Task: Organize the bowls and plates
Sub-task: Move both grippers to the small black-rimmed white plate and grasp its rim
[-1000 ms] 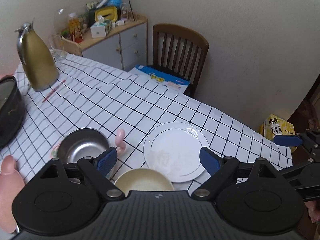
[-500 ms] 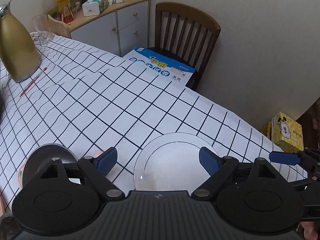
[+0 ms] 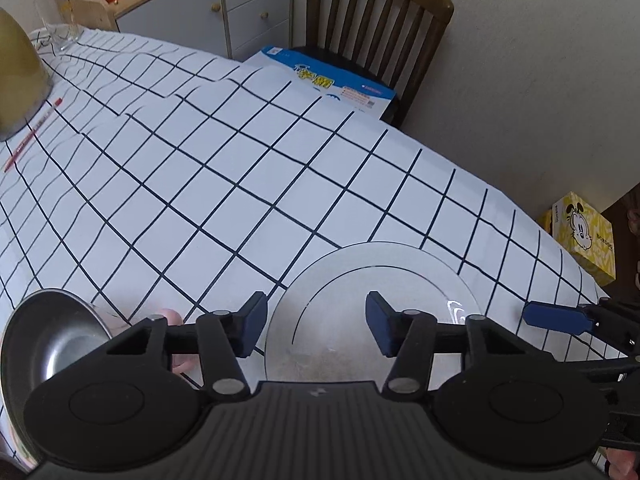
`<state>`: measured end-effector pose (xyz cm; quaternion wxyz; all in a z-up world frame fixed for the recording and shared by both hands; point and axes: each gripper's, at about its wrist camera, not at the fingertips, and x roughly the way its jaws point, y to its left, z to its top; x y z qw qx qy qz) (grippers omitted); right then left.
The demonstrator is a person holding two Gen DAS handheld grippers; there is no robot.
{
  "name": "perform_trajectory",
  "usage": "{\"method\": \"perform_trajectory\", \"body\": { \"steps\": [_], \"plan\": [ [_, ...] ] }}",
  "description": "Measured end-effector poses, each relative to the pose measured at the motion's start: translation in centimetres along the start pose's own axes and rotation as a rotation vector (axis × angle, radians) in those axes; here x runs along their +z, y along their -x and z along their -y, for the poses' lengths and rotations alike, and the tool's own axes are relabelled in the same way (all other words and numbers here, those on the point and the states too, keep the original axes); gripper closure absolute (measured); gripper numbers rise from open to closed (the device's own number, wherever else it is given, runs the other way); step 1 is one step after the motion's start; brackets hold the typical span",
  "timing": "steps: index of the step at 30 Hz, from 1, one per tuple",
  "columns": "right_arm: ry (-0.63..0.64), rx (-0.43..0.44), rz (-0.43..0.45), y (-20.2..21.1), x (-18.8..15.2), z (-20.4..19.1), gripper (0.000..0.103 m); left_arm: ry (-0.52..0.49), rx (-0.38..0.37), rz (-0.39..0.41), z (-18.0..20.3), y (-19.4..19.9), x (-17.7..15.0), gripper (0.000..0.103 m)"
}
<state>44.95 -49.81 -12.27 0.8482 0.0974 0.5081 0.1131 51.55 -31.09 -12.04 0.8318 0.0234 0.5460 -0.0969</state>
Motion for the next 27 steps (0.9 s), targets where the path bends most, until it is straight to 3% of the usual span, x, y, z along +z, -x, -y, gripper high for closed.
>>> {"method": "perform_trajectory", "body": {
  "steps": [2,5,7,14,20,27],
  "plan": [
    [-0.016,0.012,-0.009,-0.4,0.0,0.2,0.041,0.013,-0.020,-0.017,-0.3,-0.5,0.0,0.062],
    [-0.034,0.029,-0.022,-0.9,0.0,0.4,0.049,0.025,-0.022,-0.023,-0.7,-0.9,-0.1,0.064],
    [-0.043,0.033,-0.029,-1.3,0.0,0.6,0.052,0.025,-0.019,-0.026,-0.9,-1.1,-0.1,0.071],
    [-0.095,0.078,-0.056,-2.2,-0.1,1.2,0.068,0.022,-0.004,-0.024,-1.3,-1.3,0.1,0.073],
    [-0.113,0.103,-0.060,-2.5,-0.2,1.3,0.074,0.029,-0.012,-0.056,-1.8,-2.1,0.0,0.074],
    [-0.140,0.145,-0.064,-2.6,-0.5,1.7,0.077,0.105,-0.050,-0.078,-3.1,-2.5,-0.4,0.078]
  ]
}}
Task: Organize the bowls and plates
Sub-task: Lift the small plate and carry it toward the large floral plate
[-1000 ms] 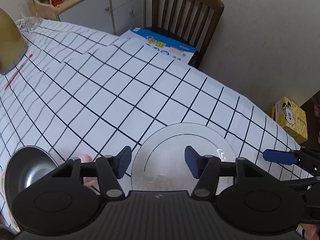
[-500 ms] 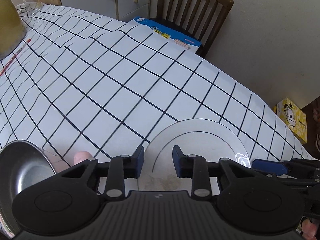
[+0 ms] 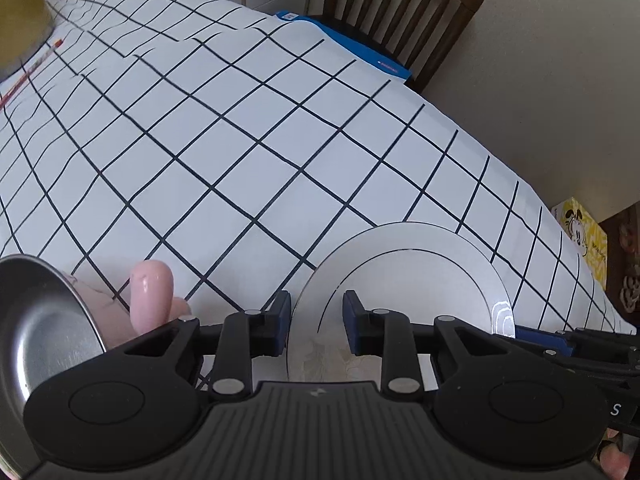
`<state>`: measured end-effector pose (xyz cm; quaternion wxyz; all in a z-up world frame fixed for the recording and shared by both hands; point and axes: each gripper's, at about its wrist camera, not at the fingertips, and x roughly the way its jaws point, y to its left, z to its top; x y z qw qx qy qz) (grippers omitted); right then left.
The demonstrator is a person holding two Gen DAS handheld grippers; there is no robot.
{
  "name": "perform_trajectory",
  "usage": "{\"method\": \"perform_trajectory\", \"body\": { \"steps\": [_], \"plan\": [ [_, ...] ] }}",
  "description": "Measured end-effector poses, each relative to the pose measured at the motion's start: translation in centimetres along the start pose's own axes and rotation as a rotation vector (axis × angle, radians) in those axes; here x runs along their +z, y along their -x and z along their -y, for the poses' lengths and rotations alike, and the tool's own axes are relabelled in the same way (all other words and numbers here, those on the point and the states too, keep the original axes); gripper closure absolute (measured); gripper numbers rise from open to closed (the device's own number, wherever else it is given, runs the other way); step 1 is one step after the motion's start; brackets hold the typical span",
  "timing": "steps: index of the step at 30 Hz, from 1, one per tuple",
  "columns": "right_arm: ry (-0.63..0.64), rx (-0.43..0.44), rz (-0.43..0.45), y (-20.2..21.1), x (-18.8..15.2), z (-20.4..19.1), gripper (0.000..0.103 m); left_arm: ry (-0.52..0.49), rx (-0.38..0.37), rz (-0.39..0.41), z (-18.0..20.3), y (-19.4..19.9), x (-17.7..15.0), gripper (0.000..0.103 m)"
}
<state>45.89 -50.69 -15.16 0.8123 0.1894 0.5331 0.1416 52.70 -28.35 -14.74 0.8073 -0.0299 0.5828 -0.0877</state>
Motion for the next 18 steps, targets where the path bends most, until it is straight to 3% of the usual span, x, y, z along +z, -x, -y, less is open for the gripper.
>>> {"method": "perform_trajectory", "body": {
  "steps": [6,9,18],
  "plan": [
    [-0.045,0.033,0.004,0.0,-0.1,0.9,0.081,0.096,-0.055,-0.001,-1.6,0.3,-0.4,0.084],
    [-0.070,0.035,0.010,0.1,-0.2,1.6,0.094,0.099,-0.067,0.009,-1.7,0.4,-0.7,0.085],
    [-0.098,0.035,0.036,1.6,-0.7,3.1,0.095,0.080,-0.125,0.024,0.0,1.2,-0.8,0.086]
  ]
}}
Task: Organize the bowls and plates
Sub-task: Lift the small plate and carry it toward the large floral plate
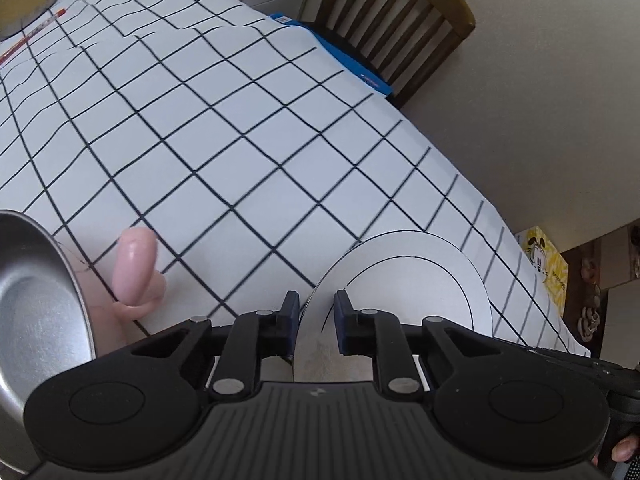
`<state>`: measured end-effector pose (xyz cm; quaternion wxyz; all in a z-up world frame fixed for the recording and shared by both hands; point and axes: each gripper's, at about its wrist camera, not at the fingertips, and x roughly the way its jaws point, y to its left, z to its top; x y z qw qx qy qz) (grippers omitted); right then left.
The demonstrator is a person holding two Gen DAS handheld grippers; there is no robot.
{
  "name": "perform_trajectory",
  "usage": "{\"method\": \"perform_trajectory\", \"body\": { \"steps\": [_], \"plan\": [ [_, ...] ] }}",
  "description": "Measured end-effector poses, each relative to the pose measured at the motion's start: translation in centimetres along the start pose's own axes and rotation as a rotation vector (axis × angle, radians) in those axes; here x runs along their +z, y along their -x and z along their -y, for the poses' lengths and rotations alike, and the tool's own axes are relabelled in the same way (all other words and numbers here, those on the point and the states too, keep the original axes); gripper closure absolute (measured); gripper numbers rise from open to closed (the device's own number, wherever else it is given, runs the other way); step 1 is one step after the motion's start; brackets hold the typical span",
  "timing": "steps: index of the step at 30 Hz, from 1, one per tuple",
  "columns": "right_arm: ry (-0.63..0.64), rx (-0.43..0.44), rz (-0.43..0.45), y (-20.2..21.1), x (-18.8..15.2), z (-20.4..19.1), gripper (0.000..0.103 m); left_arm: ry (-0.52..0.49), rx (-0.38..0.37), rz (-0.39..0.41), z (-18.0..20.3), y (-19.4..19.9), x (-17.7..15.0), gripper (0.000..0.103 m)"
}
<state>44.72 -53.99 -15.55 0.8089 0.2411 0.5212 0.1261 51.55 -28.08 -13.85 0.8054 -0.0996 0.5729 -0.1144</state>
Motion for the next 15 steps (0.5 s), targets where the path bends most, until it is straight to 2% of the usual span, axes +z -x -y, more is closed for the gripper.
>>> {"method": "perform_trajectory", "body": {
  "steps": [9,15],
  "plan": [
    [-0.033,-0.016,0.027,2.6,-1.0,1.5,0.095,-0.035,-0.034,-0.013,2.4,0.3,-1.4,0.086],
    [-0.047,-0.017,0.034,4.7,-2.3,2.5,0.095,-0.076,-0.048,-0.028,4.3,1.1,-3.4,0.086]
  ]
}}
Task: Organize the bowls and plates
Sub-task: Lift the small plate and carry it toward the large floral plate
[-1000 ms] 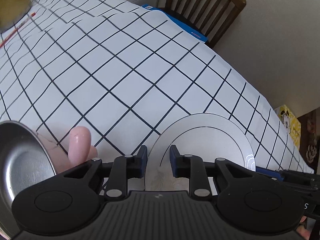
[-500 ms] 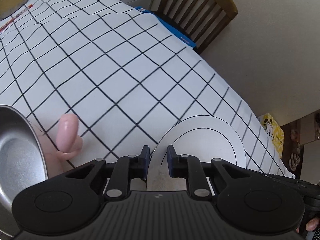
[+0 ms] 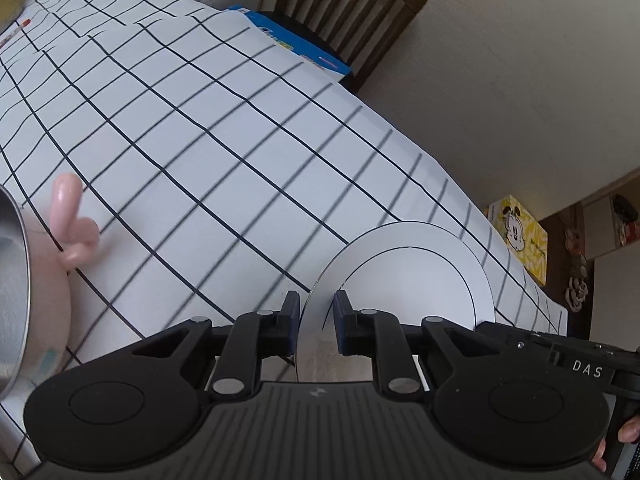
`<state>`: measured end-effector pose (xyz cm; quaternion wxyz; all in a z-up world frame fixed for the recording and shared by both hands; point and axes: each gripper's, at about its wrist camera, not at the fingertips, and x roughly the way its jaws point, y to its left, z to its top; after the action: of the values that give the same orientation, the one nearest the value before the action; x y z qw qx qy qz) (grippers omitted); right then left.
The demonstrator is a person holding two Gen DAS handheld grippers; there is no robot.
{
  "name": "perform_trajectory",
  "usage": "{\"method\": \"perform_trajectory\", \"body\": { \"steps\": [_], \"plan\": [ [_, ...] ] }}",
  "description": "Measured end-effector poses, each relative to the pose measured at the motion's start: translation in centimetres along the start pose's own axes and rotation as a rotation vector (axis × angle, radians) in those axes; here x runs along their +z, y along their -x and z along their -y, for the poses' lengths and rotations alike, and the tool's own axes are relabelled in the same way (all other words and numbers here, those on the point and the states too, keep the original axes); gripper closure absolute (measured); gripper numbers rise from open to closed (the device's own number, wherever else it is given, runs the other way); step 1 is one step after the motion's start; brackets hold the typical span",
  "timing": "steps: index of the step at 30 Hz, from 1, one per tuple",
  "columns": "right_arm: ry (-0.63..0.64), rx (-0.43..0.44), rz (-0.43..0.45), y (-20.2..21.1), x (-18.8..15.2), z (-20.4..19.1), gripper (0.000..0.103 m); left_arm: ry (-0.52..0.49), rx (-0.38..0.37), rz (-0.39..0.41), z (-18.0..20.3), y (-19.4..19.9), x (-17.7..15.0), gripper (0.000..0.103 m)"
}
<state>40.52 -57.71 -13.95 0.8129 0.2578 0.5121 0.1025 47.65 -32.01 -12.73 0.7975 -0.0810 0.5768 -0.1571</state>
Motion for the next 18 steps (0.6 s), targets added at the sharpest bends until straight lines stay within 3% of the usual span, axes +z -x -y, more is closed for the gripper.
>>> {"method": "perform_trajectory", "body": {
  "steps": [9,18],
  "plan": [
    [-0.020,-0.001,-0.006,3.4,-2.9,1.0,0.095,-0.046,-0.019,-0.031,2.0,2.2,-4.3,0.088],
    [-0.034,0.033,-0.050,5.5,-6.9,0.7,0.095,-0.009,-0.020,-0.053,1.1,5.3,-10.3,0.088]
  ]
}}
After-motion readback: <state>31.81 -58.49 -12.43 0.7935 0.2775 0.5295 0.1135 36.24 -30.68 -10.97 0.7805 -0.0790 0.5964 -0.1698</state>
